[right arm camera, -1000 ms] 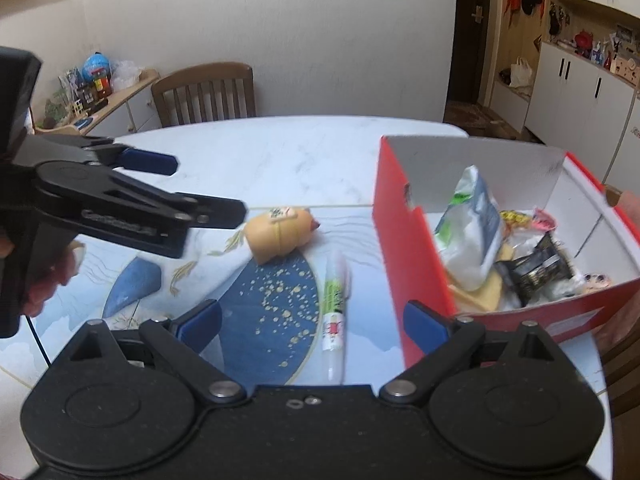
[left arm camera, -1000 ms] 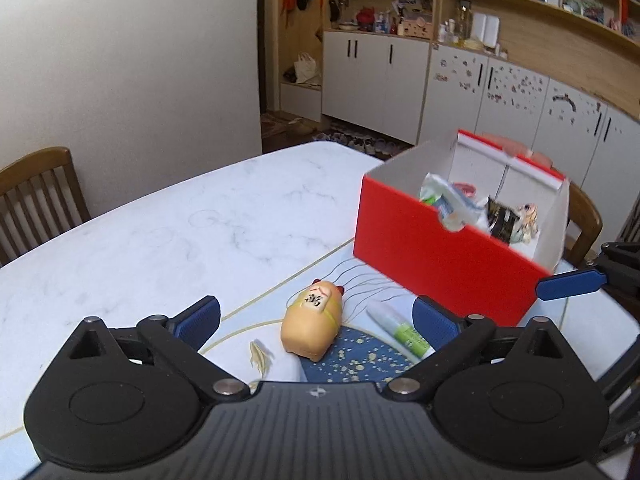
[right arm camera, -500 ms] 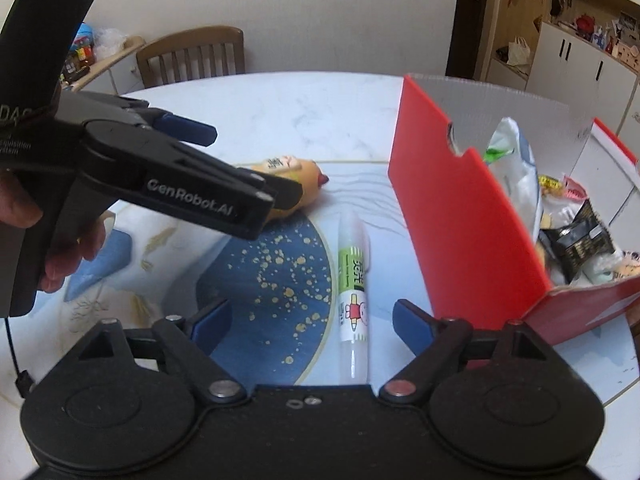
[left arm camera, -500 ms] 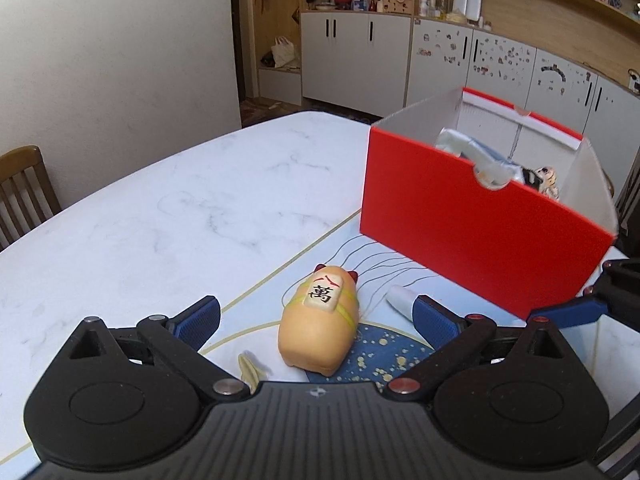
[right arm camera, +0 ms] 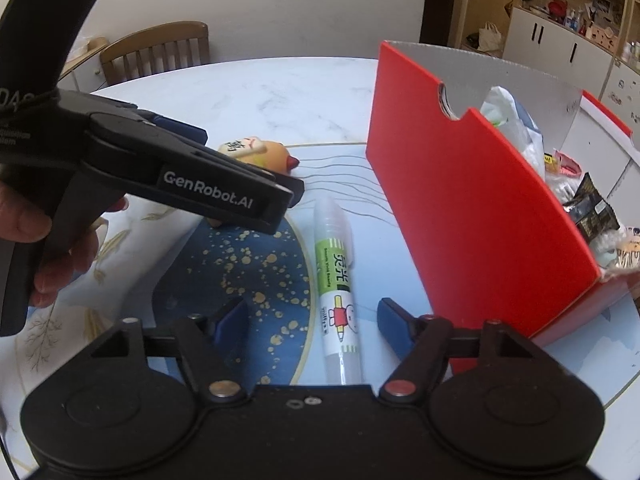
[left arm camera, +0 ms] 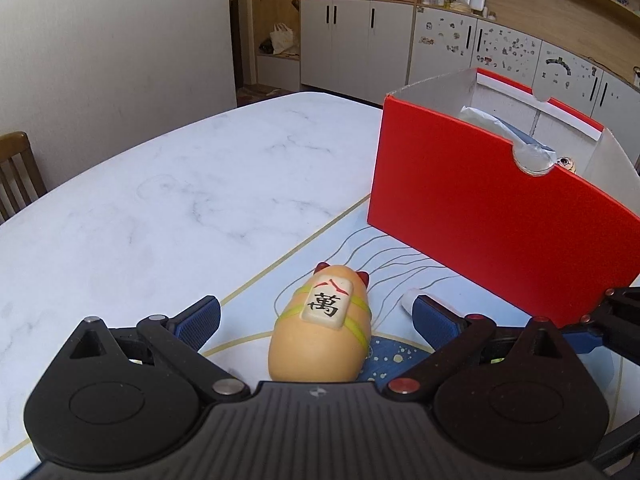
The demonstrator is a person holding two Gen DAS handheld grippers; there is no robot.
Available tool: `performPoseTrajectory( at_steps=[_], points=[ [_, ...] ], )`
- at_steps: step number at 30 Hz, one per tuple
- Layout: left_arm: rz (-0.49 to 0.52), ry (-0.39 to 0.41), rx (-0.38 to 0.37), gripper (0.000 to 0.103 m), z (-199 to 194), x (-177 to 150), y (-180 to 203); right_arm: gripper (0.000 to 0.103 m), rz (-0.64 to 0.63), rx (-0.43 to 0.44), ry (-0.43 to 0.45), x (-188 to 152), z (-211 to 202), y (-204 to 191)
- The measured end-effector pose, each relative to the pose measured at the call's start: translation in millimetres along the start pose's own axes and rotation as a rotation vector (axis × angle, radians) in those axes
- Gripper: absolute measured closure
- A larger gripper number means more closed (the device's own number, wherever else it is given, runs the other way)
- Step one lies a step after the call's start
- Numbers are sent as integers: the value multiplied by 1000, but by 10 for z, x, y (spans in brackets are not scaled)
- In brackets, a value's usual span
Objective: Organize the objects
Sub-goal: 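Grasp the orange lucky-cat figure with the left gripper while the right gripper grasps the glue stick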
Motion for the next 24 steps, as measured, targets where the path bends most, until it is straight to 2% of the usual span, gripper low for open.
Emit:
performPoseTrajectory(
  at_steps=[5,10,12,13,16,20,24],
  points=[
    [-4,7,7,3,34,8,-2,45,27,-3,10,38,16,20],
    [-22,4,12,23,36,5,1,56,42,-5,2,87,43,33],
    [-28,2,14,26,32,-5,4,60,44,-4,-6,109,59,39],
    [-24,4,21,34,26,-6,8,62,51,-1,-11,120,65,50],
    [-30,-1,25,50,20,-8,14,68,67,6,-23,144,76,79],
    [-40,-10,46,54,-3,-15,40,83,45,18,-24,153,74,72],
    [-53,-17,61,55,-71,-52,81,87,43,43,-27,154,61,79]
  ],
)
Point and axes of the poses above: each gripper's, at about its wrist camera, not at the fingertips, and z roughly the way its jaws point, y to its right, x to its top, the point moved 7 cm from there along z, roughly the way its jaws point, and after that the axes turned 14 degrees about -x, right-handed, at the moved point
